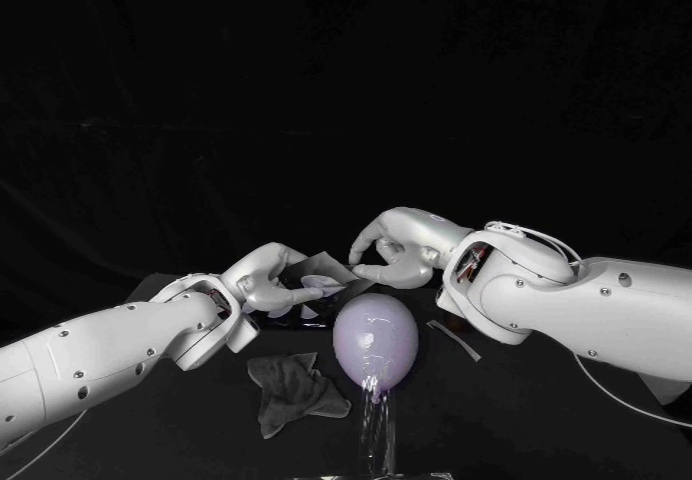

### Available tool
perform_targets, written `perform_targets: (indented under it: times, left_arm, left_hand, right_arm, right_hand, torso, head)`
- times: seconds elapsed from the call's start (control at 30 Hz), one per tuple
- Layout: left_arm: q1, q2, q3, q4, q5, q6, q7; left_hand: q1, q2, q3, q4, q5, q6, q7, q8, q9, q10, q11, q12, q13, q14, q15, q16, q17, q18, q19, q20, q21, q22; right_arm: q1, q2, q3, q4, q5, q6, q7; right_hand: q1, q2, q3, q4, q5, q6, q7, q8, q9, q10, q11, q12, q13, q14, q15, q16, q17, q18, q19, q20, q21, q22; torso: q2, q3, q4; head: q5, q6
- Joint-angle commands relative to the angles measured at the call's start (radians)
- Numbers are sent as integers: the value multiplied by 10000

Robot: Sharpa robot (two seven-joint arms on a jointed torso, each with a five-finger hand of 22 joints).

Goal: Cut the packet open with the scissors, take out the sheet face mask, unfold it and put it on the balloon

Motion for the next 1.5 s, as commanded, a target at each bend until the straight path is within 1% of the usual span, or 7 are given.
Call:
perform_targets:
  times: [0.03,0.37,0.9,1.07,1.17,1.27,1.5]
  left_arm:
    - [21,23,15,19,-174,-134,22]
    - [20,26,15,20,-253,-152,13]
    - [20,83,16,151,-254,-130,5]
    - [20,92,16,172,-251,-128,-8]
    - [20,85,16,153,-191,-121,-14]
    - [20,77,16,129,-122,-124,-14]
    - [20,75,16,134,-20,-130,10]
  left_hand:
    - [9,78,26,-50,69,99,8,33,12,178,-74,30,8,-16,-76,-32,15,137,-77,-9,33,16]
    - [6,78,28,-57,69,102,8,31,12,179,-74,31,9,-14,-77,-31,17,139,-79,-8,40,20]
    - [2,78,30,-63,68,105,9,30,12,180,-73,32,9,-13,-77,-30,19,139,-81,-7,48,24]
    - [-7,80,31,-67,68,108,11,28,11,181,-72,32,10,-11,-76,-29,21,139,-85,-5,55,28]
    - [-7,80,31,-67,68,108,11,28,11,181,-72,32,10,-11,-76,-29,21,139,-85,-5,55,28]
    - [-14,80,31,-70,68,110,13,27,11,181,-72,33,10,-11,-76,-29,22,139,-88,-4,59,31]
    - [-21,81,31,-72,68,112,16,25,11,182,-71,33,10,-9,-76,-28,24,140,-90,-3,64,34]
  right_arm:
    - [16,36,8,-36,94,198,67]
    - [26,123,10,-110,135,270,55]
    - [3,915,-11,-763,-560,343,-331]
    - [-1,1070,-27,-913,-577,805,-419]
    - [-4,1087,-37,-936,-580,1056,-457]
    - [-8,1089,-44,-959,-594,1195,-512]
    - [-25,1151,-69,-1108,-1098,1332,-899]
  right_hand:
    - [-83,-17,8,49,31,-9,23,-14,9,165,12,46,1242,977,-31,57,2324,-116,255,5,39,1857]
    - [-142,-8,-8,95,48,-3,24,-13,13,160,15,33,1235,976,-28,56,2321,-113,249,7,28,1852]
    - [-30,45,42,24,-104,70,-20,36,48,169,-21,48,1252,982,-50,68,2347,-119,268,-4,46,1874]
    - [-175,-77,-86,91,-358,37,-2,27,54,141,-5,-17,1214,973,-43,50,2308,-103,225,-6,-18,1839]
    - [-379,-262,-296,202,-440,-39,35,-9,48,101,28,-99,1166,961,-20,26,2258,-86,176,6,-89,1800]
    - [-520,-398,-476,284,-469,-84,55,-28,50,80,46,-144,1140,956,-6,16,2238,-80,157,13,-116,1788]
    - [-601,-490,-688,381,-469,-152,66,-54,58,44,58,-215,1099,946,4,-1,2203,-66,118,24,-174,1759]
  torso:
    - [11,6,9]
    - [2,8,-1]
    - [14,1,5]
    - [-1,-2,9]
    - [4,2,6]
    - [1,2,-2]
    - [5,10,-4]
  head:
    - [-3,0]
    - [-25,7]
    - [-63,-2]
    - [-45,-24]
    - [-44,-35]
    - [-47,-31]
    - [-62,-22]
